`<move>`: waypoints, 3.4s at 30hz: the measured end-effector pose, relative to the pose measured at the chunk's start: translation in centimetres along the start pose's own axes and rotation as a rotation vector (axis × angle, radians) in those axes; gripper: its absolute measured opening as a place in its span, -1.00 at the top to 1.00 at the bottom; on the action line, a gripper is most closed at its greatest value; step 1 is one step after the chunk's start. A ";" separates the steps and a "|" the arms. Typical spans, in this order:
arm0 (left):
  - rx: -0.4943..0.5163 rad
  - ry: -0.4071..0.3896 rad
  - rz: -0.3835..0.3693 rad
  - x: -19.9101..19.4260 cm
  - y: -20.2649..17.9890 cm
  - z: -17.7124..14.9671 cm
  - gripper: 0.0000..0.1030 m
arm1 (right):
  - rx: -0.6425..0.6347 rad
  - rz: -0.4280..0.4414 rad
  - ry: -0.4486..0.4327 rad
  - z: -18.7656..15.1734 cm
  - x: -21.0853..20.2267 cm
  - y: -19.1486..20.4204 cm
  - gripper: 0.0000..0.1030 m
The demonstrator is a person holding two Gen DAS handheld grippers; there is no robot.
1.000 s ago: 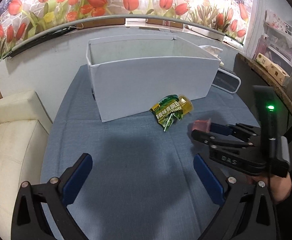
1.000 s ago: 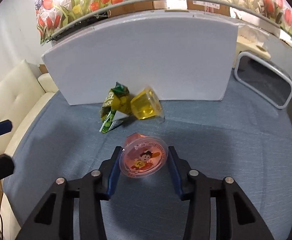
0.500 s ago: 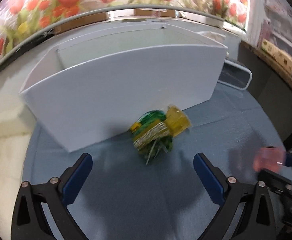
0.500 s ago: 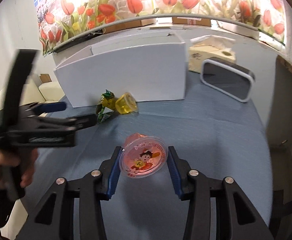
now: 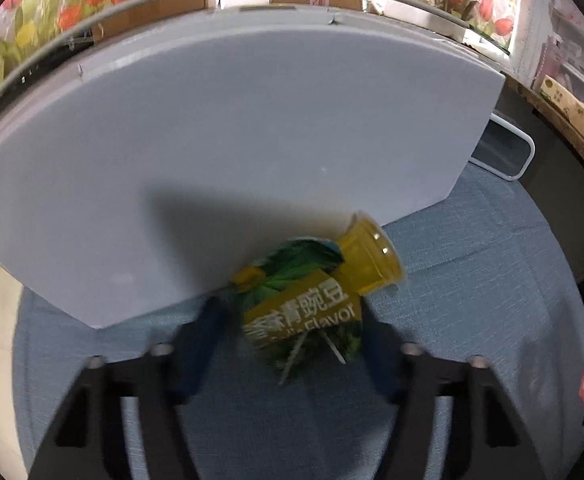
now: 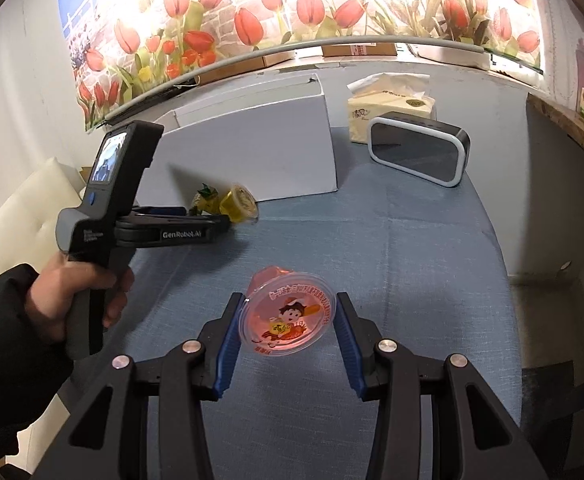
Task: Organize snacks
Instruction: 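Grasp the green pea snack bag with the left tool while the right tool holds its cup, then carry the pea bag and red cup into the box and open both tools, then move the right tool to the last yellow jelly cup and grasp it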
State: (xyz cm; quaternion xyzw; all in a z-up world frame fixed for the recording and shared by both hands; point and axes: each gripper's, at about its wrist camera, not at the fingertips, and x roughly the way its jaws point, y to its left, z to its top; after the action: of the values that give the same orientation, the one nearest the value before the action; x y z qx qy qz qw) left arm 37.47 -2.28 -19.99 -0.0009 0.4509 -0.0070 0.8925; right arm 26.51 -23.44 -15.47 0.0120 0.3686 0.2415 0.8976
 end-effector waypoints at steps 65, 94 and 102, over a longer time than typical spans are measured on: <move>-0.012 -0.173 0.015 -8.3 8.5 10.8 -1.00 | -0.133 -0.075 -0.136 21.0 11.6 5.5 -1.00; -0.010 -0.212 -0.050 -18.9 4.6 -5.5 -1.00 | -0.099 -0.004 -0.053 5.4 3.0 7.7 -1.00; -0.017 -0.184 -0.041 -18.3 4.9 -7.5 -1.00 | -0.099 -0.004 0.038 6.3 10.6 8.5 -0.89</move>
State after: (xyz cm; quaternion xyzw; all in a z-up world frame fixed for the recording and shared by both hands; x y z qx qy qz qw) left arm 20.66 2.86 -9.75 -0.0182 0.3668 -0.0211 0.9299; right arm 33.57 -10.25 -16.15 -0.0378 0.3732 0.2576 0.8905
